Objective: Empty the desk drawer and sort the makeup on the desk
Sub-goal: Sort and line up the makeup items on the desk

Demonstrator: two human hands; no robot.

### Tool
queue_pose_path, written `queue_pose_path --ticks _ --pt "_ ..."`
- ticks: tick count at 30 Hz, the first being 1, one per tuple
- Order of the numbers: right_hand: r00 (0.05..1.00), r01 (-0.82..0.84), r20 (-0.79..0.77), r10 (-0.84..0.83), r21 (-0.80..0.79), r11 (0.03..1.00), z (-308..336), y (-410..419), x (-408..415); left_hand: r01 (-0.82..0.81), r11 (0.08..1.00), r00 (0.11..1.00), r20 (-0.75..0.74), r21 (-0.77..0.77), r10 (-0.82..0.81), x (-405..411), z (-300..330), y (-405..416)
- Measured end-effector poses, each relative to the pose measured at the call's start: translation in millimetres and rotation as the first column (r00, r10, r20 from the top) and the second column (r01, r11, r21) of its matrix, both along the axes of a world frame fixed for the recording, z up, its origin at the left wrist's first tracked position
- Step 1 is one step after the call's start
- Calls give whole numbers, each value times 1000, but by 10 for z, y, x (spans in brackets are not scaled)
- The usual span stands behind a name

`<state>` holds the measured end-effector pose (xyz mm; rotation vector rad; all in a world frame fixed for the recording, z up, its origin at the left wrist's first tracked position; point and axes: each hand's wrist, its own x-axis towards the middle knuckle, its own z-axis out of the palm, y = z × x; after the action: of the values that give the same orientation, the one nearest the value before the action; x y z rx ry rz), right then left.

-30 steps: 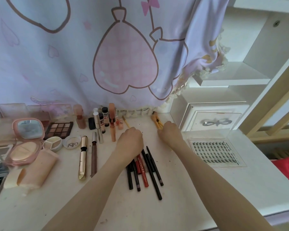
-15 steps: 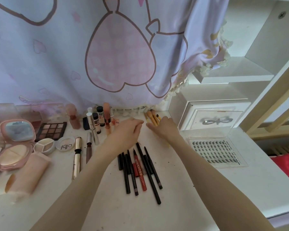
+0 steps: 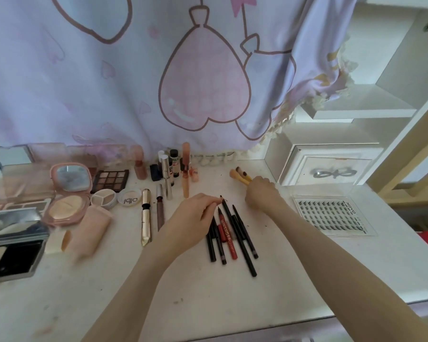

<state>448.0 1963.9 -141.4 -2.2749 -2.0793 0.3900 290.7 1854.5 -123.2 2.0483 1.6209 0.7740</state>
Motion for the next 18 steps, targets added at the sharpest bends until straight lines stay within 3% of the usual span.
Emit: queue_pose_path --ticks 4,6,9,11,12,14,18 --pt "958 -32 -279 60 104 994 324 -277 28 -63 997 993 102 -36 66 -147 27 -216" --pt "841 -83 -521 145 140 987 514 -499 -59 -116 991 979 162 -67 126 -227 24 -341" --pt "453 -186 -887 89 4 983 699 -947 -352 -202 975 936 274 -96 221 -328 -16 -579" --pt "187 -289 -978 -96 -148 946 697 -1210 -601 -298 953 896 325 -62 301 -429 -65 -759" --pt "108 -334 -975 -196 -221 916 656 -1314 -735 -355 934 875 336 -41 347 -499 -93 -857" --pt "64 -406 -930 -361 -355 842 529 -1484 -1011 -462 886 821 358 -37 444 -680 -139 -1049" --pt "156 -442 -832 -532 -541 716 260 -1743 -1487 -583 812 775 302 4 555 -1060 -213 -1399"
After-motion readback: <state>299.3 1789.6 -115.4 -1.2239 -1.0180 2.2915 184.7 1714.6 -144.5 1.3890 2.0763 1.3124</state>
